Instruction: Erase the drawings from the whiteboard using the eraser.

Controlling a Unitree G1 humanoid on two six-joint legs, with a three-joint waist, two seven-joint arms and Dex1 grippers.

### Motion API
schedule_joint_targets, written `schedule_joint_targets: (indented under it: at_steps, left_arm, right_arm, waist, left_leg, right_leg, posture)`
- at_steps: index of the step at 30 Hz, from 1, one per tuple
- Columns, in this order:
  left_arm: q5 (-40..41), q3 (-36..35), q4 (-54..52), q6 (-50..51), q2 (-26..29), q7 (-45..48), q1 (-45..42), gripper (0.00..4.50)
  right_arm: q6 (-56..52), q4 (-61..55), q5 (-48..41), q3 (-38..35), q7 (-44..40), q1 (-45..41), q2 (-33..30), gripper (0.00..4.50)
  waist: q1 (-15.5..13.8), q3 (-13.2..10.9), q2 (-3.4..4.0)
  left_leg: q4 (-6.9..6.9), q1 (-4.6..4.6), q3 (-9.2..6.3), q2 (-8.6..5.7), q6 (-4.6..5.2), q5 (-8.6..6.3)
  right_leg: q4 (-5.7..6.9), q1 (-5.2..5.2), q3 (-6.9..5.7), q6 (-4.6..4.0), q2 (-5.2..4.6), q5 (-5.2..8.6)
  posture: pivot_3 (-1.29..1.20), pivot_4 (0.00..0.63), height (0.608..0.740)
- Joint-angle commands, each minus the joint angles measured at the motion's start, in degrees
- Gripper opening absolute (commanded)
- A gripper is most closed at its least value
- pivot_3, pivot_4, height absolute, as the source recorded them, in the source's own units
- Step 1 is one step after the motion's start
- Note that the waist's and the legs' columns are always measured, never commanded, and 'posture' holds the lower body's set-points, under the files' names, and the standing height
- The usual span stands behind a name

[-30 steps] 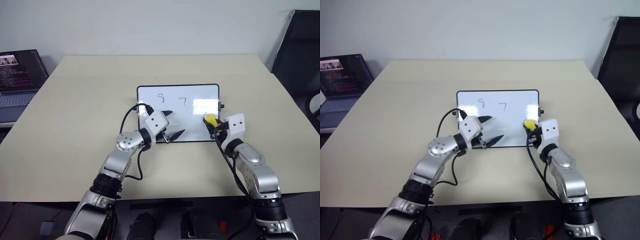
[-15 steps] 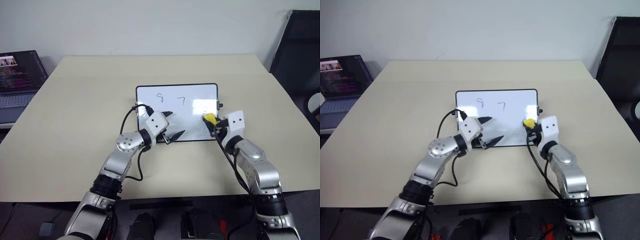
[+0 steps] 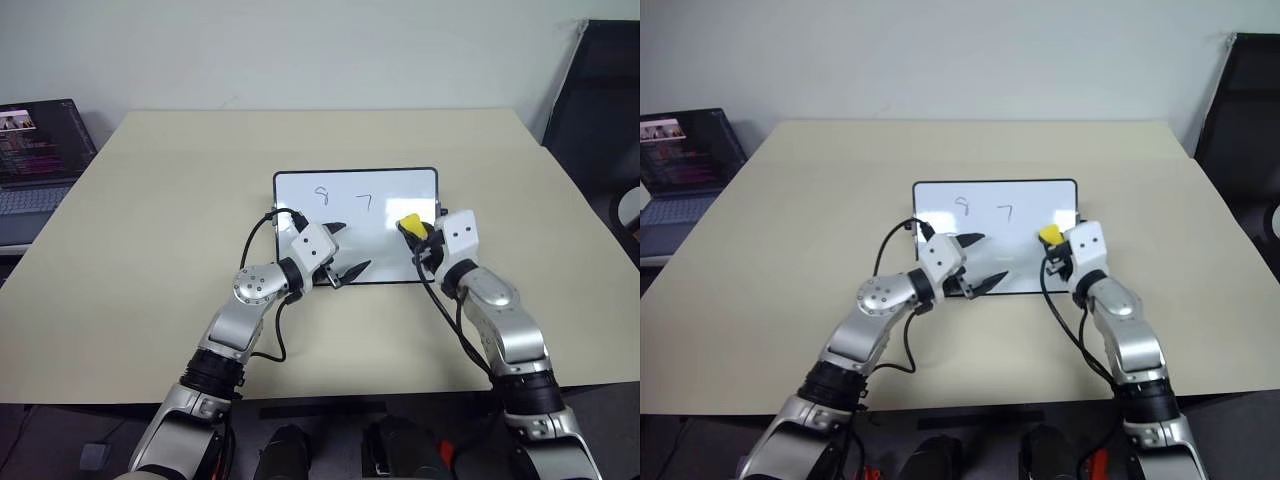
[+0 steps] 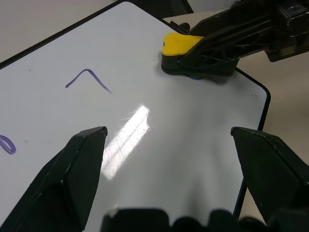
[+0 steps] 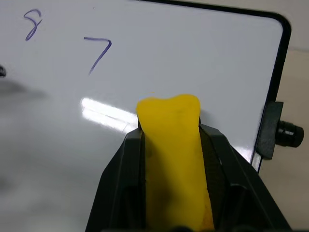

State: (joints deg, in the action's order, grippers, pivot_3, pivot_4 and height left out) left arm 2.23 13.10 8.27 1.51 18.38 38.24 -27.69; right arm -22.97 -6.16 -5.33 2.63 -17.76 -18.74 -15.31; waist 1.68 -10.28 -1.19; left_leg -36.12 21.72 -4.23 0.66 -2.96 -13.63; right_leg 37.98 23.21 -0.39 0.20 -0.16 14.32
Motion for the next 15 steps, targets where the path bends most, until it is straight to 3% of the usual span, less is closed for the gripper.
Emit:
schedule_joint_targets:
  at_steps: [1, 8, 15]
  left_arm:
    - [0.21, -1.13, -2.78, -0.10, 0.17, -0.31, -0.08, 4.50]
    - [0.24, -1.04, -2.49, 0.06, 0.06, -0.43, -0.14, 4.50]
    - [-0.34, -1.33, -1.65, -0.18, 0.04, -1.28, -0.66, 4.50]
  right_arm:
    - [-4.50, -1.92, 0.60, 0.74, -0.76, 3.73, -1.51, 1.17]
    - [-7.11, -5.88, 0.04, -0.61, -1.35, 7.55, -4.02, 1.17]
    - [-4.96, -4.36, -0.77, -1.80, 0.10, 3.94, -2.13, 1.17]
  waist:
    - [0.06, 0.00, 0.00]
    - [0.06, 0.01, -0.02]
    - [0.15, 0.00, -0.03]
  left_leg:
    - [-0.01, 0.00, 0.01, 0.00, 0.00, 0.00]
    - [-0.03, -0.04, 0.01, -0.01, 0.00, 0.00]
    - [-0.03, -0.02, 0.02, -0.02, 0.00, 0.00]
  right_leg:
    - [0.00, 0.00, 0.01, 0.00, 0.00, 0.00]
    - [0.03, -0.03, 0.00, 0.01, 0.00, -0.01]
    - [-0.01, -0.03, 0.01, 0.04, -0.01, -0.02]
  posture:
    - [0.00, 0.150, 0.740]
    - [0.00, 0.150, 0.740]
    - [0.00, 0.150, 0.740]
